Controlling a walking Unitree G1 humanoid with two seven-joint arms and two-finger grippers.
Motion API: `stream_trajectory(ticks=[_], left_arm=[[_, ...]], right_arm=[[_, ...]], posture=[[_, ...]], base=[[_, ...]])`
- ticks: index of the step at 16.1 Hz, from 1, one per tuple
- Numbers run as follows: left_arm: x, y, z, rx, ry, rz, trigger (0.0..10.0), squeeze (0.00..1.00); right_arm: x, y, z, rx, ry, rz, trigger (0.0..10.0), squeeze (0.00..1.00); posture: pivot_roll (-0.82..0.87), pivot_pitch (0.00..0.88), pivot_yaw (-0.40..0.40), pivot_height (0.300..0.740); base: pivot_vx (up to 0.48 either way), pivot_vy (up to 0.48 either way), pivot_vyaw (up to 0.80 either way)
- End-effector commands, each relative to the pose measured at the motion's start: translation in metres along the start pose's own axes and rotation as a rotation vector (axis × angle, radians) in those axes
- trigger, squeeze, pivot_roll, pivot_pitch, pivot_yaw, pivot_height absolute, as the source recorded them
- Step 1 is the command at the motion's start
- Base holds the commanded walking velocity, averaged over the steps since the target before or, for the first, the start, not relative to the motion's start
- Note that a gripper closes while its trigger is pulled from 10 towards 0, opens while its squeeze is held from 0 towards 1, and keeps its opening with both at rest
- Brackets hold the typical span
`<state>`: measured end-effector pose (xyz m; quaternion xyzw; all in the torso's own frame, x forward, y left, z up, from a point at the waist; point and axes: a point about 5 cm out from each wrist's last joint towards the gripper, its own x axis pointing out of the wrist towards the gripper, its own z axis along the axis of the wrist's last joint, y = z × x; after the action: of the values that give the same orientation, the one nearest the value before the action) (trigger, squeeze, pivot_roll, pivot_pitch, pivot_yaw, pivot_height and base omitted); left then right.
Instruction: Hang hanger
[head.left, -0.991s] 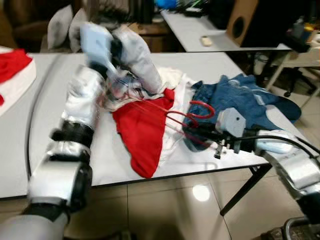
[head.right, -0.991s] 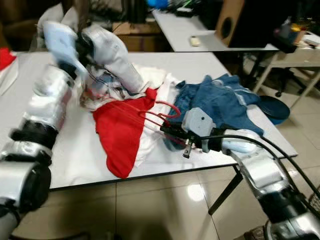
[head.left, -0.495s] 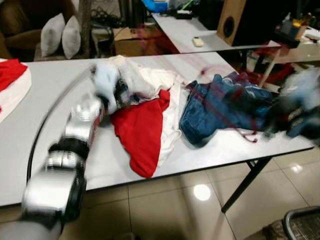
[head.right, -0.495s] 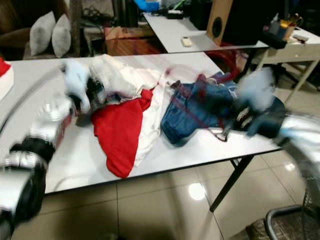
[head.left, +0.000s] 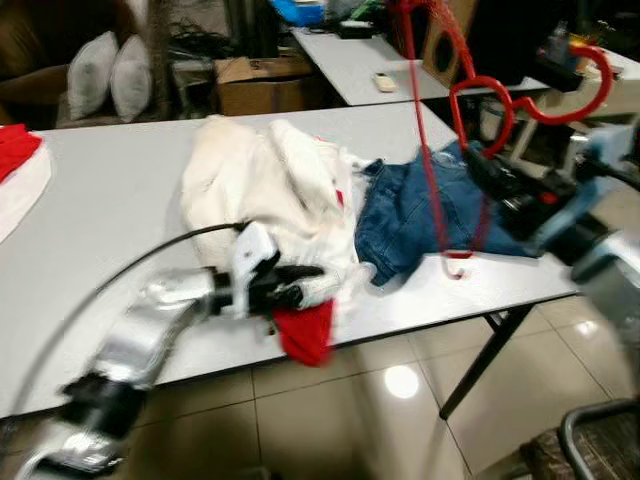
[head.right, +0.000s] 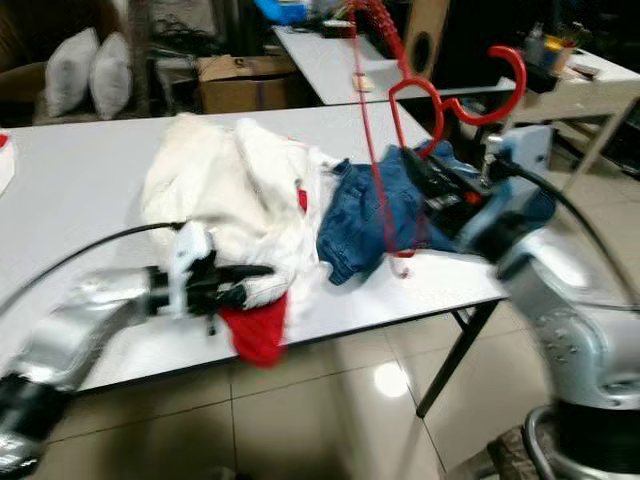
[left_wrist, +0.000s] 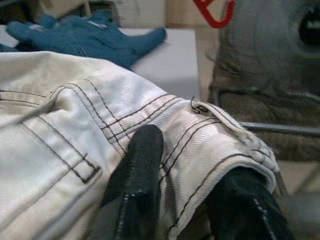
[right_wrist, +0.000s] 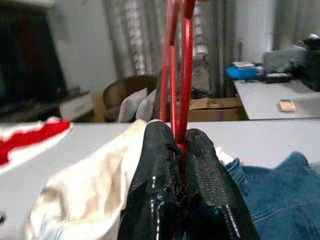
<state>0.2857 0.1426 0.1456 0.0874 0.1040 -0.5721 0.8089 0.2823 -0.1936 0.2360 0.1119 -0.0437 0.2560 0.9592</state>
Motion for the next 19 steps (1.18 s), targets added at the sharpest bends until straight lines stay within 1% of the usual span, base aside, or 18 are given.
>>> stream_trajectory(ticks=[1,2,3,4,5,6,8,9,10,12,14,15,16,17,18,19], left_arm=[[-0.009,-0.002,0.008,0.001,0.002,-0.015,10.0,1.0],[-0.022,0.0,0.011,0.0,0.014,0.028,10.0,1.0],[-0.032,0.004,0.014,-0.007,-0.004,0.076,10.0,1.0],[-0.035,0.004,0.017,-0.015,-0.017,0.093,10.0,1.0],[-0.035,0.004,0.017,-0.015,-0.017,0.093,10.0,1.0],[-0.044,0.006,0.025,-0.038,-0.081,0.126,10.0,1.0],[-0.051,0.006,0.032,-0.049,-0.114,0.147,10.0,1.0],[-0.056,0.008,0.034,-0.046,-0.12,0.174,10.0,1.0],[-0.058,0.008,0.035,-0.045,-0.123,0.185,10.0,1.0],[-0.065,-0.003,0.036,-0.055,-0.064,0.127,10.0,1.0],[-0.068,-0.005,0.033,-0.056,-0.037,0.126,10.0,1.0],[-0.071,0.012,0.039,-0.031,-0.155,0.304,10.0,1.0],[-0.07,0.015,0.042,-0.053,-0.22,0.333,10.0,1.0],[-0.069,0.015,0.044,-0.072,-0.258,0.341,10.0,1.0],[-0.065,0.008,0.041,-0.058,-0.218,0.297,10.0,1.0],[-0.056,0.001,0.031,0.04,-0.067,0.271,10.0,1.0]], right_arm=[[0.002,0.001,0.004,0.019,-0.013,-0.034,10.0,0.0],[0.006,0.004,-0.003,0.025,0.001,-0.064,10.0,0.0],[0.009,0.008,-0.01,0.019,0.015,-0.087,10.0,0.0],[0.01,0.01,-0.012,0.014,0.019,-0.099,10.0,0.0],[0.01,0.01,-0.012,0.014,0.019,-0.099,10.0,0.0],[0.013,0.016,-0.02,-0.022,0.03,-0.121,10.0,0.0],[0.014,0.02,-0.027,-0.049,0.04,-0.139,10.0,0.0],[0.015,0.022,-0.031,-0.096,0.049,-0.161,10.0,0.0],[0.015,0.022,-0.032,-0.1,0.053,-0.171,10.0,0.0],[0.016,0.024,-0.038,-0.094,0.077,-0.185,10.0,0.0],[0.018,0.027,-0.04,-0.094,0.08,-0.173,10.0,0.0],[0.021,0.032,-0.038,-0.097,0.016,-0.184,10.0,0.0],[0.021,0.033,-0.039,-0.092,0.014,-0.196,10.0,0.0],[0.021,0.033,-0.04,-0.089,0.018,-0.205,10.0,0.0],[0.019,0.033,-0.044,-0.101,0.039,-0.214,10.0,0.0],[0.016,0.032,-0.05,-0.147,0.074,-0.224,10.0,0.0]], posture=[[-0.1,0.0,0.007,0.74],[-0.1,0.0,0.003,0.74],[-0.1,0.0,-0.001,0.74],[-0.1,0.0,-0.002,0.74],[-0.1,0.0,-0.002,0.74],[-0.11,0.0,-0.006,0.74],[-0.11,0.0,-0.006,0.74],[-0.11,0.0,-0.008,0.74],[-0.1,0.0,-0.009,0.74],[-0.09,0.0,-0.015,0.74],[-0.09,0.0,-0.015,0.74],[-0.09,0.0,-0.016,0.74],[-0.09,0.0,-0.012,0.74],[-0.09,0.0,-0.012,0.74],[-0.1,0.0,-0.004,0.74],[-0.1,0.0,-0.002,0.74]], base=[[0.0,0.0,0.0],[0.0,0.0,0.0],[0.0,0.0,0.0],[0.0,0.0,0.0],[0.0,0.0,0.0],[0.0,0.0,0.0],[0.0,0.0,0.0],[0.0,0.0,0.0],[0.0,0.0,0.0],[0.0,0.0,0.0],[0.0,0.0,0.0],[0.0,0.0,0.0],[0.0,0.0,0.0],[0.0,0.0,0.0],[0.0,0.0,0.0],[0.0,0.0,0.0]])
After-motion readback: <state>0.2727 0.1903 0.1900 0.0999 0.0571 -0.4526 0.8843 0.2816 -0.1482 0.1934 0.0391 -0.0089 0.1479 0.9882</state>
